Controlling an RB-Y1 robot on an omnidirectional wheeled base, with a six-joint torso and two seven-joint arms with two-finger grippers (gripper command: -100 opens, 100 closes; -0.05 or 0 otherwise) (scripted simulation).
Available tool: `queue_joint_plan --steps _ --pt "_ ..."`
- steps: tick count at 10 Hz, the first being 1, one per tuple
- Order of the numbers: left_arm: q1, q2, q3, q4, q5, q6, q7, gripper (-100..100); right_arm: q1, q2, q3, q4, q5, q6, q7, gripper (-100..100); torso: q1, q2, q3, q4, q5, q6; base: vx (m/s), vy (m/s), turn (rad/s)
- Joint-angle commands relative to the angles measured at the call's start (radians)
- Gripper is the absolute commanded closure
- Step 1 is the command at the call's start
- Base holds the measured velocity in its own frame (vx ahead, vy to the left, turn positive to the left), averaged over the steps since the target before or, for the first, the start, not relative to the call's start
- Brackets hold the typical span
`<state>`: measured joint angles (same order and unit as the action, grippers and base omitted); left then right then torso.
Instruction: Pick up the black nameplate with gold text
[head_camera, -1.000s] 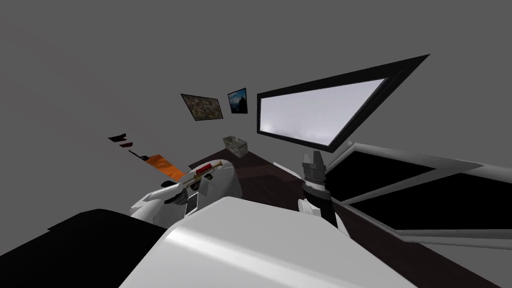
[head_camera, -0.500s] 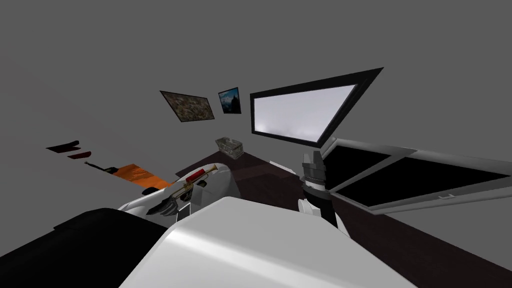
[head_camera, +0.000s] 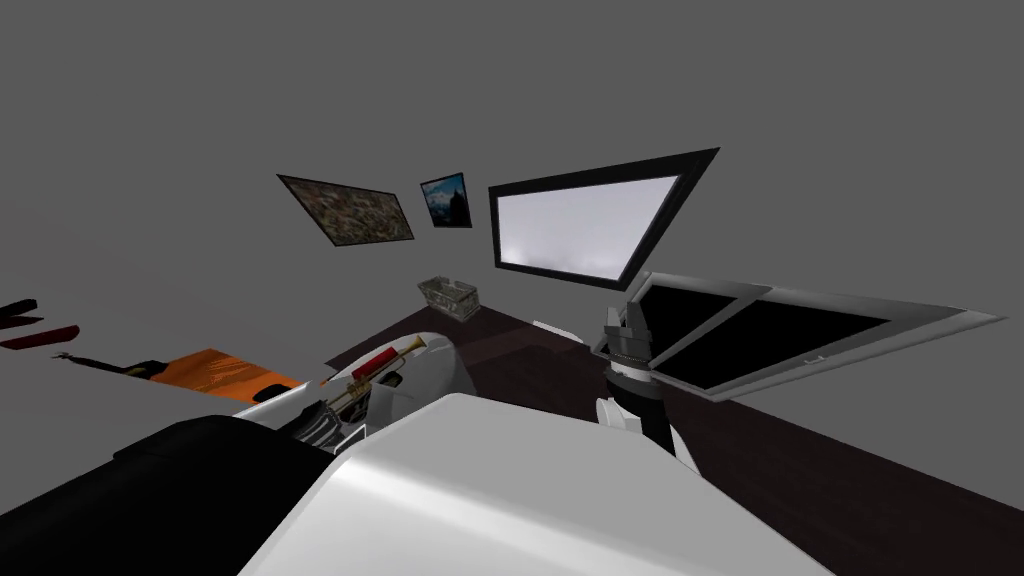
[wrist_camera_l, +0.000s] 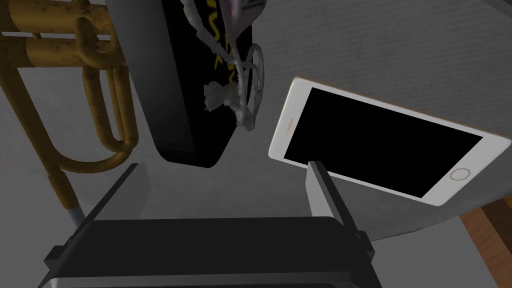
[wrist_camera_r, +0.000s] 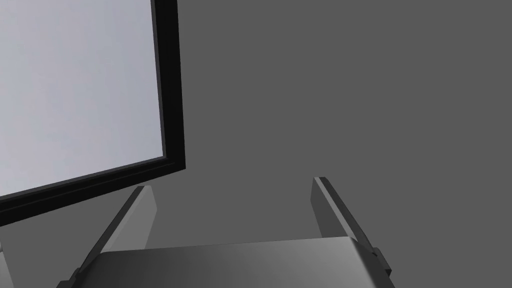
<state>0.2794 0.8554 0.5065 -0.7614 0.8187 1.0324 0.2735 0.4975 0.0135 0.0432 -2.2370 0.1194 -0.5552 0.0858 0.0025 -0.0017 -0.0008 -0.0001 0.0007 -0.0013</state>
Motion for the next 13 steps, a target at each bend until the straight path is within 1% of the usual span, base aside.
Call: queue_joint_plan --steps 1,8,9,13 --pt "0.022 0.006 0.010 -0.014 0.017 0.038 0.017 -100 0.000 0.000 0.000 0.000 0.000 0.000 0.000 0 0.000 0.000 0.000 0.000 0.000 0.000 0.004 0.027 -0.182" --pt "0.057 0.046 0.040 0.034 0.098 0.158 0.024 -100 0.000 0.000 0.000 0.000 0.000 0.000 0.000 0 0.000 -0.001 0.000 0.000 0.000 0.000 0.008 0.025 -0.136" --pt "0.064 0.054 0.044 0.045 0.117 0.187 0.025 -100 0.000 0.000 0.000 0.000 0.000 0.000 0.000 0 0.000 -0.001 0.000 0.000 0.000 0.000 0.013 0.030 -0.196" --pt "0.076 0.071 0.052 0.059 0.151 0.245 0.027 -100 0.000 0.000 0.000 0.000 0.000 0.000 0.000 0 -0.001 -0.001 -0.001 0.000 0.000 0.000 0.012 0.022 -0.117"
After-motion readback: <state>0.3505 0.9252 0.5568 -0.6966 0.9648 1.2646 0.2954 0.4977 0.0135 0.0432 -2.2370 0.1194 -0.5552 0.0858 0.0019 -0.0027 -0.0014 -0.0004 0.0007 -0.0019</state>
